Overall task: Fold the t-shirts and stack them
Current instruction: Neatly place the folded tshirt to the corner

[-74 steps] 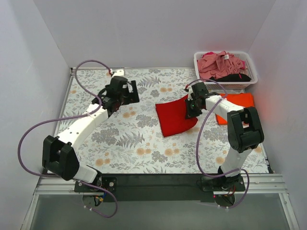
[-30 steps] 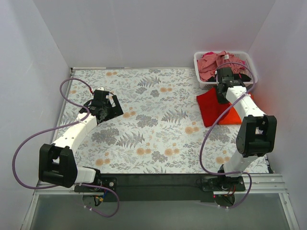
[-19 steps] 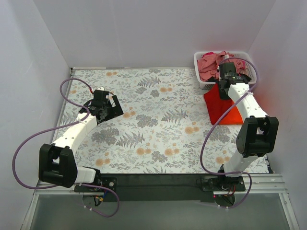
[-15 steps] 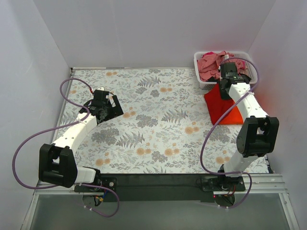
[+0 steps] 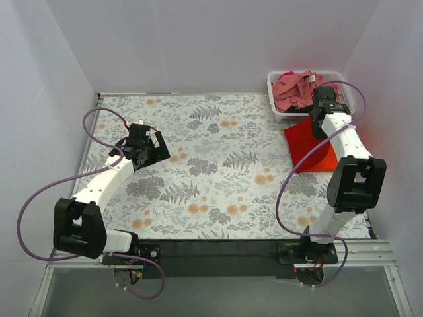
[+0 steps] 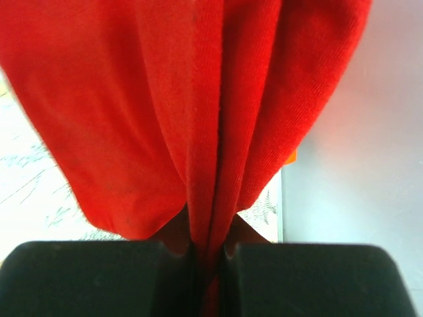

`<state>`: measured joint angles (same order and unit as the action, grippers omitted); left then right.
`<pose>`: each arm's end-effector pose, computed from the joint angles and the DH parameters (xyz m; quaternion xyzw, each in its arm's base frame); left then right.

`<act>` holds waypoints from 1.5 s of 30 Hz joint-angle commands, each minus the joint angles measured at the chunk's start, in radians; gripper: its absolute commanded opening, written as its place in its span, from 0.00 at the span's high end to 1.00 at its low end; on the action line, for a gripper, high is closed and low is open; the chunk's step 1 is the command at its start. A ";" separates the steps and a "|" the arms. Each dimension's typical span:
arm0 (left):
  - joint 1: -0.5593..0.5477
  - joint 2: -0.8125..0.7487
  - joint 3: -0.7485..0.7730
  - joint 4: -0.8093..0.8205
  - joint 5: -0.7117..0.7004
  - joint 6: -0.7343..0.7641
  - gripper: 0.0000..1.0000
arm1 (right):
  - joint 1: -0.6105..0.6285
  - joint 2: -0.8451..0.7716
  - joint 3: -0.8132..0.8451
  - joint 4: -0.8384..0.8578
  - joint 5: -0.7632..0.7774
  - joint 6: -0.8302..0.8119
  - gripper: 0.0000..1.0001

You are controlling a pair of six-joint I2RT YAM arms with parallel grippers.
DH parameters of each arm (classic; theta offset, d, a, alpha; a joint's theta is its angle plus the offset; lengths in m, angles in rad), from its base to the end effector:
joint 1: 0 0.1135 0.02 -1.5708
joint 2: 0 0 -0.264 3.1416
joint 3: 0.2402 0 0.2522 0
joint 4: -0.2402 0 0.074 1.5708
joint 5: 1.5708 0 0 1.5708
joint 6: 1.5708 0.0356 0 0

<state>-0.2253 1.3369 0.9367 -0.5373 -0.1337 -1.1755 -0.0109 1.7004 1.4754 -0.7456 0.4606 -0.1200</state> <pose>0.2666 -0.0562 0.2420 -0.4522 0.8336 -0.1517 0.2785 0.3659 -0.0198 0.2917 0.0167 0.9324 -0.2364 0.2729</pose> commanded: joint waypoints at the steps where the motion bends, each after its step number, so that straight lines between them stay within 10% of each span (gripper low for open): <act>1: 0.003 -0.031 -0.004 0.020 0.008 0.011 0.02 | -0.047 0.033 0.063 0.022 0.018 0.022 0.99; 36: 0.003 -0.012 -0.012 0.025 -0.007 0.016 0.02 | -0.221 0.183 -0.081 0.236 0.010 -0.003 0.95; 45: 0.003 -0.010 -0.013 0.028 -0.007 0.017 0.02 | -0.222 0.159 -0.076 0.255 0.136 0.031 0.53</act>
<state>-0.2253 1.3373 0.9260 -0.5220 -0.1368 -1.1679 -0.2214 1.8874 1.3651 -0.5243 0.5003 -0.1024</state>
